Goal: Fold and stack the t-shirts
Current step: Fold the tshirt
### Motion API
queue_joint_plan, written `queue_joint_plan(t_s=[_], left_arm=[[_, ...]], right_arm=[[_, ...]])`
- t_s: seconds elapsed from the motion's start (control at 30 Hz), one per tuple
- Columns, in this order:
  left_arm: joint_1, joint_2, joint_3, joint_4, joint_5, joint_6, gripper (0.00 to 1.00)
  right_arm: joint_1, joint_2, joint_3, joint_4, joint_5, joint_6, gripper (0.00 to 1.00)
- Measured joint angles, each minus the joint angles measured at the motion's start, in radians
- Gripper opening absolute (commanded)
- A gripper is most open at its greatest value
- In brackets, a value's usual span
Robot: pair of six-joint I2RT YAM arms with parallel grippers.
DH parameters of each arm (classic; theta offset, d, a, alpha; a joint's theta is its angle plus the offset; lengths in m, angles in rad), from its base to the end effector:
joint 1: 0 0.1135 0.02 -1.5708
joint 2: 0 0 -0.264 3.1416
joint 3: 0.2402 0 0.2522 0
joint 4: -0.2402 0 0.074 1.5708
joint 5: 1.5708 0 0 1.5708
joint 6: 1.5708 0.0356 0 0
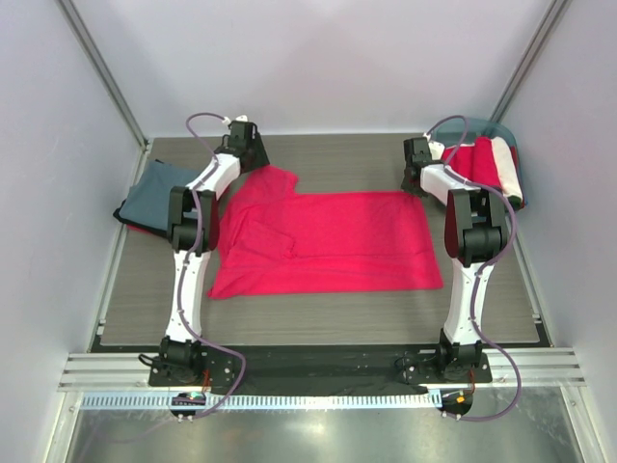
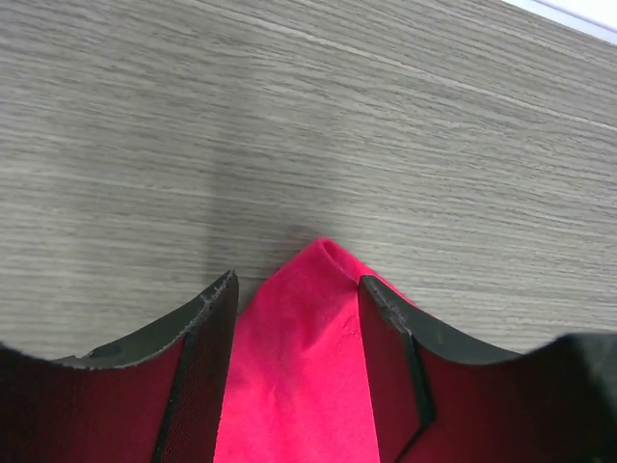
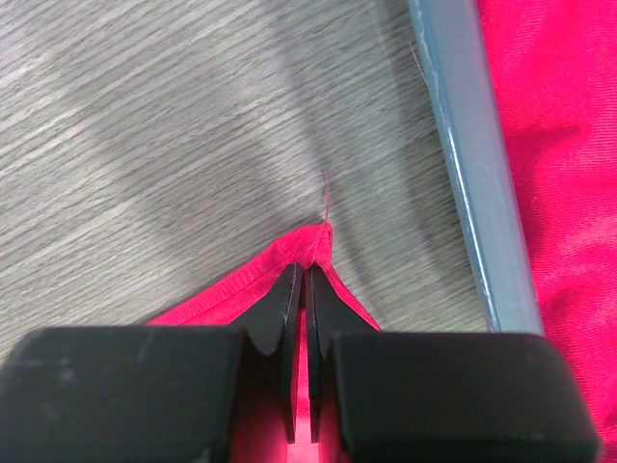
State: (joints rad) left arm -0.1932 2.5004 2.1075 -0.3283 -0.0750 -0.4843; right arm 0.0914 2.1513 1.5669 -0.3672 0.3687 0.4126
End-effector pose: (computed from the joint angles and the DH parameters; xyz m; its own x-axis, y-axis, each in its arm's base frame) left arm 0.5531 -0.1055 0.1607 -0.6369 -0.3485 -0.6877 -0.1811 0.9347 -0.3059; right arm 0.4637 0.0296 0.1618 -0.6935 0.3121 -0.6494 0.4380 0.8982 -0.0361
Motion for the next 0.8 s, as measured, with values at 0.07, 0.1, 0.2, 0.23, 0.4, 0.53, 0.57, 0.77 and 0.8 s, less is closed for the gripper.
queue_joint_plan(t_s=[0.07,0.1,0.2,0.23,0.4,0.53,0.57,0.77,0.8], left_arm=[[0.000,0.016,0.025,-0.009,0.005,-0.002,0.46],[0.000,0.023,0.039,-0.018,0.005,-0.002,0.42],[0.000,0.042,0.067,-0.032,0.008,-0.003,0.31],[0.000,0.044,0.071,-0.035,0.008,-0.002,0.27],[0.000,0.052,0.082,-0.046,0.014,-0.005,0.13],[0.000,0.065,0.102,-0.048,0.034,-0.005,0.00],[0.000,0.066,0.103,-0.047,0.039,-0.005,0.00],[0.000,0.039,0.043,-0.001,0.049,-0.004,0.00],[0.000,0.021,0.014,0.003,0.049,-0.003,0.00]], right_arm=[[0.000,0.000,0.000,0.000,0.000,0.000,0.07],[0.000,0.000,0.000,0.000,0.000,0.000,0.07],[0.000,0.000,0.000,0.000,0.000,-0.002,0.07],[0.000,0.000,0.000,0.000,0.000,-0.003,0.07],[0.000,0.000,0.000,0.000,0.000,-0.008,0.04],[0.000,0.000,0.000,-0.001,-0.001,-0.012,0.01],[0.000,0.000,0.000,-0.001,-0.001,-0.012,0.01],[0.000,0.000,0.019,-0.024,-0.005,-0.015,0.01],[0.000,0.000,0.020,-0.024,-0.005,-0.015,0.01]])
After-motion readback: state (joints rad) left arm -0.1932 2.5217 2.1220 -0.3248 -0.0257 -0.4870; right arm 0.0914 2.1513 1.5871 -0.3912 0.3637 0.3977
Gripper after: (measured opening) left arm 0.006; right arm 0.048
